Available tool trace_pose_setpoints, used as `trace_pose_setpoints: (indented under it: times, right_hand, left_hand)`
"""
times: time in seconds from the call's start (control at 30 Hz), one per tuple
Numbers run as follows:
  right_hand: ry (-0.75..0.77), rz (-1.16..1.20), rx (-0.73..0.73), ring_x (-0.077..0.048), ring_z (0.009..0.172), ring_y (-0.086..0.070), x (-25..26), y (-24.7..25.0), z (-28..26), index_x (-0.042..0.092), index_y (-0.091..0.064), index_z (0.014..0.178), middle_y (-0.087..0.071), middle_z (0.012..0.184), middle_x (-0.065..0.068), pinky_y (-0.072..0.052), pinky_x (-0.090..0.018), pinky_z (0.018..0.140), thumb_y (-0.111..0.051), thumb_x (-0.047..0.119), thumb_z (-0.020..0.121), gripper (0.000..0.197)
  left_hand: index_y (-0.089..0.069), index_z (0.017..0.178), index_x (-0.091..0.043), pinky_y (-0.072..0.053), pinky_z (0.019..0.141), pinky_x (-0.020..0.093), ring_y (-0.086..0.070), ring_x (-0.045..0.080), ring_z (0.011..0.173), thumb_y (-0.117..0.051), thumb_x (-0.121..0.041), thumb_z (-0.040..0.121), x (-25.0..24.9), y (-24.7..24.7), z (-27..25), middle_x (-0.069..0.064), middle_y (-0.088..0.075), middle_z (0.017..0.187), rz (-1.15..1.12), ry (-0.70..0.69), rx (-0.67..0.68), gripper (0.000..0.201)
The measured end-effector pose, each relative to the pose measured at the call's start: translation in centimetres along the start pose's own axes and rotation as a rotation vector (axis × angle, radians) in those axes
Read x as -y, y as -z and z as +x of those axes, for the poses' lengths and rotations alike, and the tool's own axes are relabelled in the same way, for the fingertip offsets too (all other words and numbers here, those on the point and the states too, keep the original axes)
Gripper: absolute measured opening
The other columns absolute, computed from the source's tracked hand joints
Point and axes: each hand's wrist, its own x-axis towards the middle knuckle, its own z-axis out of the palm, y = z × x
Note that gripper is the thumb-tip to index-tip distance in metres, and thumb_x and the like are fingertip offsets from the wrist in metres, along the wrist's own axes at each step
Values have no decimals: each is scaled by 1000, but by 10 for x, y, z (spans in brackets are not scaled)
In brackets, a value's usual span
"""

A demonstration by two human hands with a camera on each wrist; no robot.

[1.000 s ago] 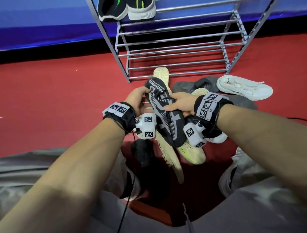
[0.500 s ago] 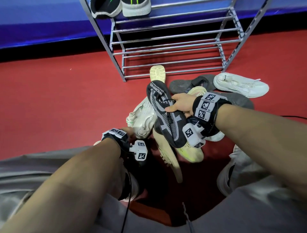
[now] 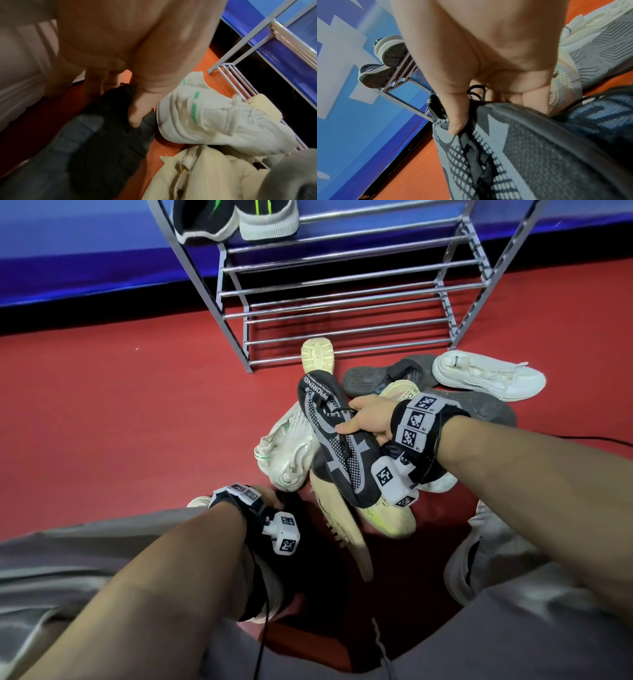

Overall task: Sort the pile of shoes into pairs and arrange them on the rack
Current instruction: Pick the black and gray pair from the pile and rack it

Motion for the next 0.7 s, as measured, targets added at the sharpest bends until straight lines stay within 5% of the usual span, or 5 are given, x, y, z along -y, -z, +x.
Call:
trace_pose_setpoints:
  times: [0.2, 0.33, 0.4, 0.5, 0.7]
  right_hand:
    - [31, -1, -1, -29, 99, -70, 12, 1, -8, 11, -59, 121, -70, 115, -10, -59, -44, 82, -77, 28, 81, 47]
    - [49, 53, 1, -29, 98, -71, 26, 5, -17, 12, -60, 118, -72, 112, -10, -61, -40, 71, -75, 27, 84, 40]
    - [38, 107, -6, -30, 96, -72, 30, 8, -21, 11, -62, 111, -73, 106, -11, -59, -49, 78, -75, 25, 84, 33]
    - [43, 197, -33, -25, 79, -73, 38, 13, -31, 9, -63, 110, -74, 96, -9, -61, -38, 59, -74, 22, 86, 29]
    - [46, 417, -56, -20, 62, -73, 47, 19, -43, 3, -62, 117, -74, 92, -13, -56, -32, 49, -70, 16, 88, 33]
  left_hand:
    - [-40, 141, 11, -39, 100, 36, -48, 31, 123, -46, -1, 100, -11, 18, -61, 28, -50, 136, -205, -23, 26, 43]
    - [-56, 88, 1, -36, 58, 31, -47, 21, 68, -52, -2, 98, -5, 55, -90, 8, -59, 68, -249, 1, -65, 11]
    - [-51, 73, 1, -34, 49, 29, -45, 19, 55, -58, -9, 96, -4, 78, -104, 8, -52, 61, -245, 34, -164, 26]
    - [-47, 66, 1, -32, 31, 16, -43, 16, 26, -57, -13, 97, -5, 113, -133, 9, -47, 54, -341, 11, -280, 35]
    - [-59, 100, 2, -49, 93, 46, -58, 32, 90, -68, -15, 87, -21, 171, -173, 19, -60, 97, -573, -150, -447, 23]
